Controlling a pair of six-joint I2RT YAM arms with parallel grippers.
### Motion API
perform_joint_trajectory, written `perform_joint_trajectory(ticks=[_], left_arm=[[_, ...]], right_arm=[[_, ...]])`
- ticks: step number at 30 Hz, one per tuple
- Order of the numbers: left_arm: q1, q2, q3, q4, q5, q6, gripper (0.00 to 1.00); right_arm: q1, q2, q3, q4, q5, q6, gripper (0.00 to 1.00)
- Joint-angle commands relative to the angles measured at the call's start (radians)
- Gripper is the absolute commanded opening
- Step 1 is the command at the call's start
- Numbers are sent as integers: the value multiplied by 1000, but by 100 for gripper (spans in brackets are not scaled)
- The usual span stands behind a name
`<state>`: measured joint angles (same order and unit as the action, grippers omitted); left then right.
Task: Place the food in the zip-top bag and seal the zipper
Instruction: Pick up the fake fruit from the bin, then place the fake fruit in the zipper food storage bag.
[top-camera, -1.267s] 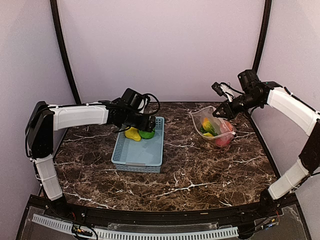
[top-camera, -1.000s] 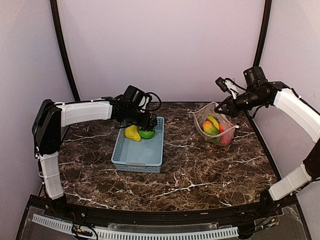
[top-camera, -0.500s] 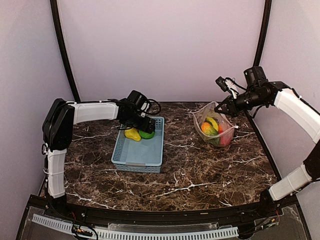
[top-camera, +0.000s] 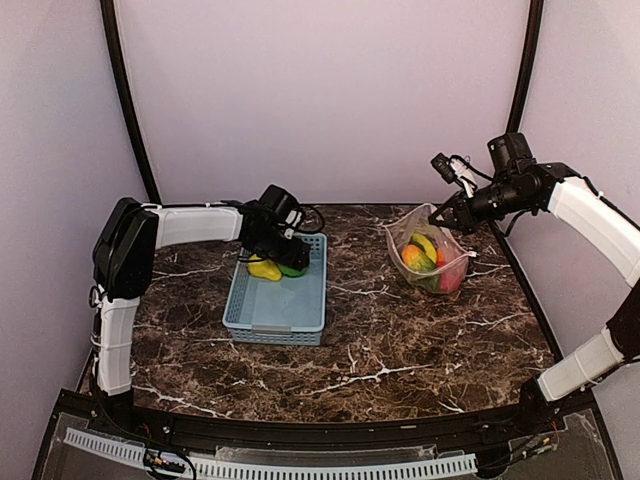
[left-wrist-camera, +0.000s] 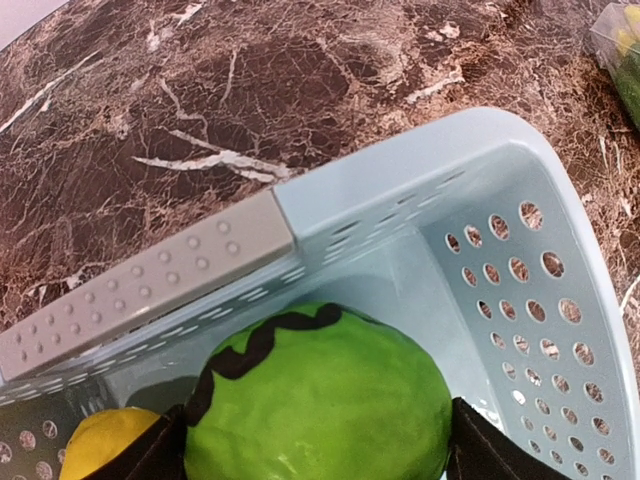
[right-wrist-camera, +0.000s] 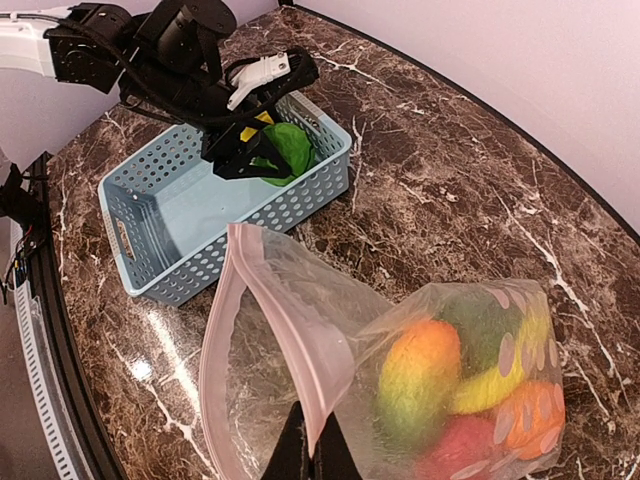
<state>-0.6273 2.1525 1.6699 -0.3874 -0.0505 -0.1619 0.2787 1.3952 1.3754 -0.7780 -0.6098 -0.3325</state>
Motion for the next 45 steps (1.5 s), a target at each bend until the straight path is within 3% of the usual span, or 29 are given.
perform_joint_trajectory(ticks=[1,8,14,22,27,30,33,42,45], left_arm=[[1,1,40,-75,12,-12,69],[-18,-111,48,-124,19,-42,62],[-99,-299,8,-74,-112,-52,60],[-249,-501,-90,196,-173,-32,60],[-280,-596,-260,502,-37,-96,58],[-302,-582,-312,681,152,-137,57],[-338,-531,-285,713,202,-120,57],[-431,-353,-128,690,127,-118,54],[-458,-302,-100,669,-56,-55,54]], right_arm=[[0,0,-7,32,-24,-10,0],[1,4,3,24,-23,-11,0],[14,28,29,14,19,-12,0],[41,79,103,-23,23,-4,0],[62,94,145,-45,54,1,0],[73,99,168,-57,61,6,0],[80,110,192,-70,51,8,0],[85,149,252,-96,61,28,0],[86,153,265,-101,56,33,0]])
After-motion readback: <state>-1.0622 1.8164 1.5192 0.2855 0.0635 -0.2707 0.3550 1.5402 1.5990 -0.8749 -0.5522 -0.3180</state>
